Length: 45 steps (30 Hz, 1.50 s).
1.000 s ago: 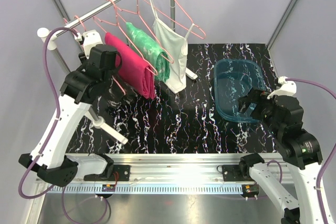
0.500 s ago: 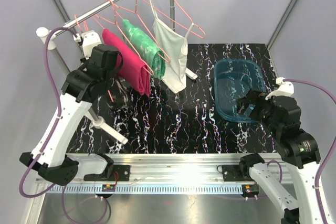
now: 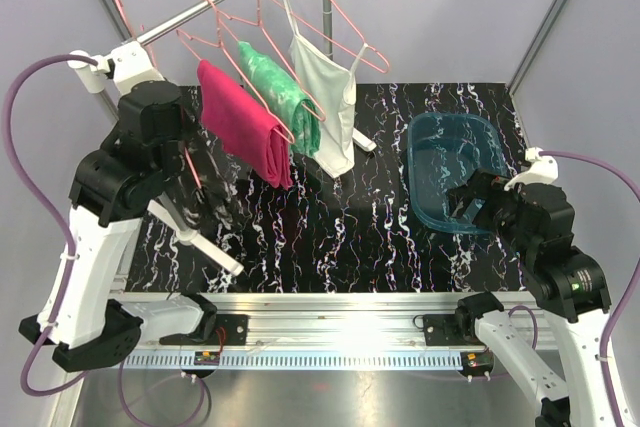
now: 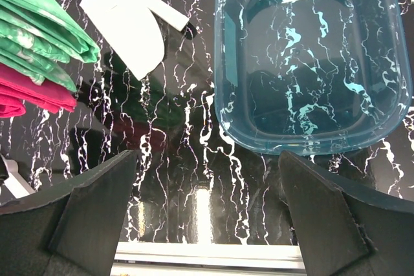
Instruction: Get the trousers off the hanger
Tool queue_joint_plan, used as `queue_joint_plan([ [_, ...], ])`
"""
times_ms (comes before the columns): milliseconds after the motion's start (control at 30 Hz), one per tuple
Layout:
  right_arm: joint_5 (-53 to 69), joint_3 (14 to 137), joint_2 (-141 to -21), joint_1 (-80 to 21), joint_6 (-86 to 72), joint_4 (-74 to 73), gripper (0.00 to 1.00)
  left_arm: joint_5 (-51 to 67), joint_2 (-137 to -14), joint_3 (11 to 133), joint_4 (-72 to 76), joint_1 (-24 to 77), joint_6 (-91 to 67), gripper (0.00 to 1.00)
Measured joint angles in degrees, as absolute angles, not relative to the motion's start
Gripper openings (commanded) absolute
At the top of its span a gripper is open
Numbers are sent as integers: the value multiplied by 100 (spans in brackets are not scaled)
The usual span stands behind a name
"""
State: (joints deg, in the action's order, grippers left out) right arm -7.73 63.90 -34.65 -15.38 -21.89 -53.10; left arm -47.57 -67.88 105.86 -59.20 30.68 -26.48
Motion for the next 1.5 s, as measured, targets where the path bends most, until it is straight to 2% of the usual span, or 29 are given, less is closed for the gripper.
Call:
queue_joint_plan([
  [367,-637,6396,-3446,-1540,-2226,-5306,99,-4125,-6462,10652,-5894,3212,-2770,0],
  [900,-556,6539,-3822,-1540,-1922,-5280,99,-2742,-5048,9721,-6064,3258,-2991,0],
  [1067,137,6768,-4064,-1538,-1647,-5074,99,-2300,-4611,9415,-6265,3258,-2989,0],
  [1267,1754,6825,-4320,-1540,-1431,-4641,100,-1579,-3997,8836,-6493,3258,-3050,0],
  [1500,2711,6825,-4534,-1540,-1341,-4346,99,-250,-3719,8427,-6788,3258,-3033,0],
])
